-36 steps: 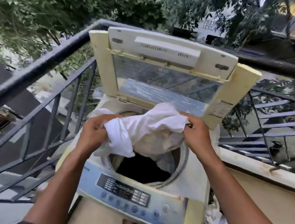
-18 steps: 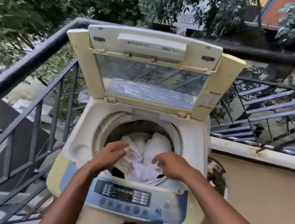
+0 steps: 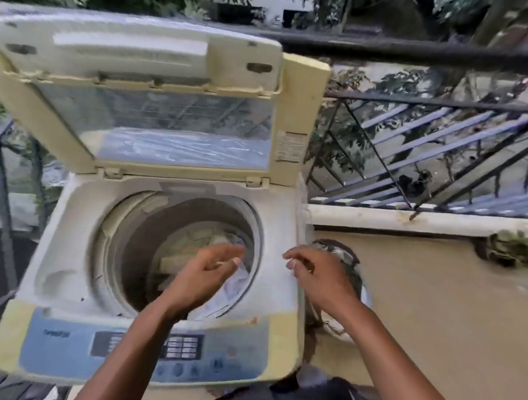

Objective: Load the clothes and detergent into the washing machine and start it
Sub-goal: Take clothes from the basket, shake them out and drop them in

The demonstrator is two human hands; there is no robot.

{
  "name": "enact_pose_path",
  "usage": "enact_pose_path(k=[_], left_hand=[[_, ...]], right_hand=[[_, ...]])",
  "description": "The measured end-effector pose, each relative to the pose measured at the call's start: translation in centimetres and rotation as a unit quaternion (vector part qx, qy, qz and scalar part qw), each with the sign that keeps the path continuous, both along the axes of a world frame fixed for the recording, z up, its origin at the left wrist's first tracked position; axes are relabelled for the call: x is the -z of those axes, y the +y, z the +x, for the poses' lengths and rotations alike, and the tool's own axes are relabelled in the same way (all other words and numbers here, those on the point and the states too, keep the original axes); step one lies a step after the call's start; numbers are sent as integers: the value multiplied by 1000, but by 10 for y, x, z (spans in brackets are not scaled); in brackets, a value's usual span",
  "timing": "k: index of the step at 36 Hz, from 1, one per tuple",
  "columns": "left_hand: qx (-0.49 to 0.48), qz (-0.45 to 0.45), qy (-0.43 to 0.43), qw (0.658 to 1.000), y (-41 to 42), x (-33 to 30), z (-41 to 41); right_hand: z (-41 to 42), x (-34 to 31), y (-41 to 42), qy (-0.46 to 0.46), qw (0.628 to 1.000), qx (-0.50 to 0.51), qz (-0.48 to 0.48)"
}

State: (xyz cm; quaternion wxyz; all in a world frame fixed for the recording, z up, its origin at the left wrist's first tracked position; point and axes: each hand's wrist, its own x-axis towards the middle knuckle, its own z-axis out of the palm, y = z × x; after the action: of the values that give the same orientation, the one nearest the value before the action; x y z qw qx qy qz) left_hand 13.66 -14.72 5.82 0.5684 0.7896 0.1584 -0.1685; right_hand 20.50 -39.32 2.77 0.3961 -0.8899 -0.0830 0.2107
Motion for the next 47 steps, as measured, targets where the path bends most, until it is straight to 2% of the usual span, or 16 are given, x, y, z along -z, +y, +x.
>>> enact_pose_path(k=[6, 10, 16, 27, 33, 37, 41, 47], left_hand=[[28, -63, -14, 998, -82, -5, 49], [37, -68, -13, 997, -139, 17, 82], [18, -64, 17, 998, -222, 85, 121], [-60, -7, 155, 986, -295, 263, 148], [-105, -10, 180, 978, -298, 318, 141], [-132, -5, 187, 973, -294, 333, 127], [-160, -2, 196, 968, -288, 332, 118], [-173, -18, 193, 966, -289, 296, 128]], right_hand=[[20, 28, -78, 2, 992, 128, 19], [35, 66, -129, 39, 982, 183, -38], [53, 160, -190, 126, 960, 222, -116], [71, 340, -231, 257, 943, 159, -142], [96, 422, -219, 310, 933, 129, -131], [113, 464, -207, 309, 934, 103, -147], [125, 472, -200, 297, 932, 86, -187], [134, 416, -203, 266, 954, 74, -119]])
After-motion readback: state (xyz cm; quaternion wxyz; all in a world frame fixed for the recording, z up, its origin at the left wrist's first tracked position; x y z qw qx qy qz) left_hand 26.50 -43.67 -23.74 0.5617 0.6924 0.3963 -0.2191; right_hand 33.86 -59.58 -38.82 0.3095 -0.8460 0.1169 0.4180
